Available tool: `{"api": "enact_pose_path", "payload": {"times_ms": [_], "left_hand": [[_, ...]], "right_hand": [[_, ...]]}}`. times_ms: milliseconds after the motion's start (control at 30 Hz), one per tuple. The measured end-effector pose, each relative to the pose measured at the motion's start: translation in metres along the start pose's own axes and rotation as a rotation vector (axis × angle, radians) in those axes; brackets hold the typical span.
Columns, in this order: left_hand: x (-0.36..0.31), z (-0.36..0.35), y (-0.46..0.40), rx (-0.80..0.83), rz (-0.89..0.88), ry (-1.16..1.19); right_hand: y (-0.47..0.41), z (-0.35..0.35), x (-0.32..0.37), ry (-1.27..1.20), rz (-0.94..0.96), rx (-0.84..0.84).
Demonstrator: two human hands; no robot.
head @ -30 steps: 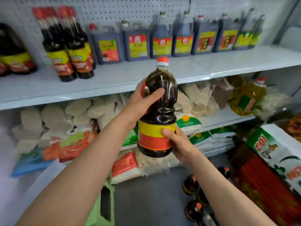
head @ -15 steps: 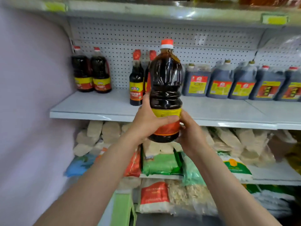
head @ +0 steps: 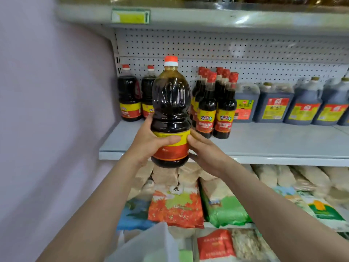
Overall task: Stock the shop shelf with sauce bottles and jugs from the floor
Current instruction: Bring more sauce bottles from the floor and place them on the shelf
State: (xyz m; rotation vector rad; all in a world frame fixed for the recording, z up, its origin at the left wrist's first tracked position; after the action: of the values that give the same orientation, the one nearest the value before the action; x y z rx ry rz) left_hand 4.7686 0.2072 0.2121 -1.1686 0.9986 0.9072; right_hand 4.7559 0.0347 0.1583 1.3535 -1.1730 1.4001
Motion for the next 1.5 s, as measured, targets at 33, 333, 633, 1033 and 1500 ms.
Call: {"api": "enact_pose_path", "payload": {"times_ms": [33, 333, 633, 1033, 1500], "left_hand": [[0.007, 0.01, -0.007, 0.011, 0.004, -0.002], [0.06, 0.054, -0.066, 0.125, 0.02, -0.005], [0.109, 0.04, -0.116, 0.311, 0.024, -0.033], [0.139, 0.067, -0.169, 0.026, 0.072, -0.115], [0.126, 0.009, -0.154, -0.059, 0.028, -0.193]], "right_hand": [[-0.009, -0.007, -0.003, 0.007, 0.007, -0.003], [-0.067, -0.035, -0.019, 0.102, 0.074, -0.009], [-0.096, -0.006, -0.045, 0.165, 0.086, -0.192], [-0.116, 0.017, -0.055, 0.156, 0.025, -0.409], [-0.151, 0.014, -0.051, 0.019, 0.062, -0.358]]}}
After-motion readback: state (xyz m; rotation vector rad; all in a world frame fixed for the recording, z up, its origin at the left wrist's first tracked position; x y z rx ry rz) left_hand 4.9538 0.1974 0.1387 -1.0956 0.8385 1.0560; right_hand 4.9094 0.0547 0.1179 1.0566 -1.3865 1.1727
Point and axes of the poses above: each hand's wrist, its own y-axis away from the middle knuckle, its own z-axis out of the back of the hand, x = y × z, the point moved 7 cm from there along -y, towards the middle knuckle, and after that the axes turned 5 degrees about y, right-handed, at the moved point
